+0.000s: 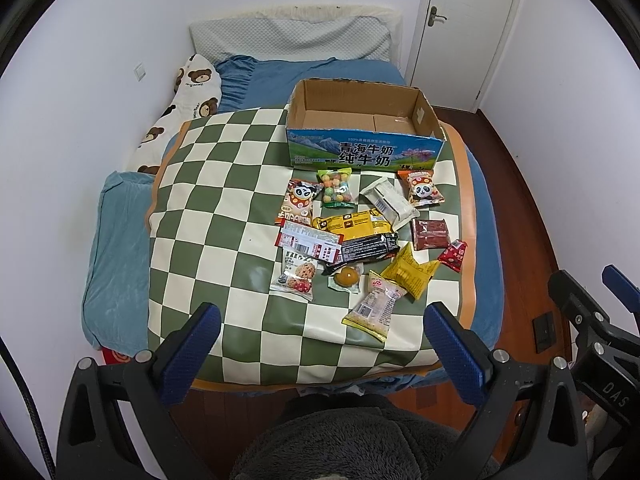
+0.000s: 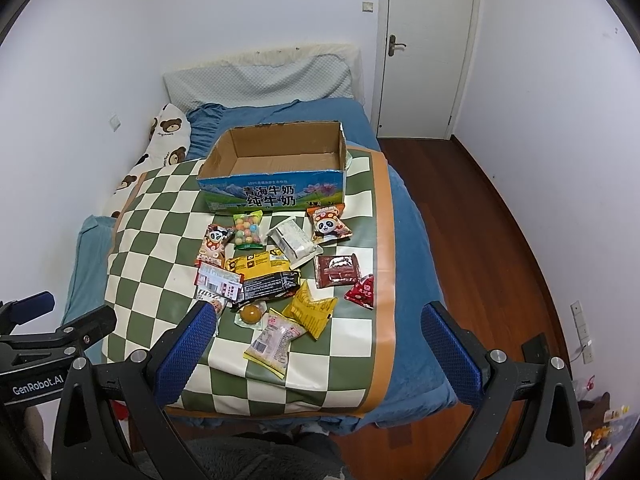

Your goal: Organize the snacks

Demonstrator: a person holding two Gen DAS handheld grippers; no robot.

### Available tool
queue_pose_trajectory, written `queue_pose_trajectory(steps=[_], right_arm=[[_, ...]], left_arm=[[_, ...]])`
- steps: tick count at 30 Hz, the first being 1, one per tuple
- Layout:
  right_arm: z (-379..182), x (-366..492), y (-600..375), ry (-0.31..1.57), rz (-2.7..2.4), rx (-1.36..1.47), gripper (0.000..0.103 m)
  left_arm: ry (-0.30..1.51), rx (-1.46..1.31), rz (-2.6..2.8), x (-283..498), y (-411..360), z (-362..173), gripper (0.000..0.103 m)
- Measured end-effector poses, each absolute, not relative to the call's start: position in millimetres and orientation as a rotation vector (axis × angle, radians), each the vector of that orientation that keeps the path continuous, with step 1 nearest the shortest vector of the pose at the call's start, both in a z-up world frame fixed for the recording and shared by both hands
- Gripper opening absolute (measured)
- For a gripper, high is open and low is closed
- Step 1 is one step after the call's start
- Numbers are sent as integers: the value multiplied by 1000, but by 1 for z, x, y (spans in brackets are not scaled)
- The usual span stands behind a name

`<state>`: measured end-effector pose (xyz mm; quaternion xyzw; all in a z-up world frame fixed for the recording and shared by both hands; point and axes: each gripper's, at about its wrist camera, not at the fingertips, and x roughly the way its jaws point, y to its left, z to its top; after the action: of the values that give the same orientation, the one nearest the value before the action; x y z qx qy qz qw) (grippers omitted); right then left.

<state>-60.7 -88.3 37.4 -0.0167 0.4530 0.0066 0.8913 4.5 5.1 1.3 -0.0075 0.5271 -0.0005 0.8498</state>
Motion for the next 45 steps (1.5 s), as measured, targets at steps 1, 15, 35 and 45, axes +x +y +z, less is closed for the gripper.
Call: queue_pose_trajectory(steps=[1, 15, 35, 45], right_arm=[[37, -61, -89, 940, 14, -33, 103], [37, -62, -88, 938, 15, -35, 103], [40, -59, -82, 942, 21, -23, 103], [20, -44, -88, 964, 26, 30, 103]], left_arm=[[1109, -15, -1, 5, 6, 2, 103], [1108, -18, 0, 4, 5, 2, 103], [1106, -19, 1, 4, 6, 2, 103], [1097, 10, 58, 30, 13, -9, 103]])
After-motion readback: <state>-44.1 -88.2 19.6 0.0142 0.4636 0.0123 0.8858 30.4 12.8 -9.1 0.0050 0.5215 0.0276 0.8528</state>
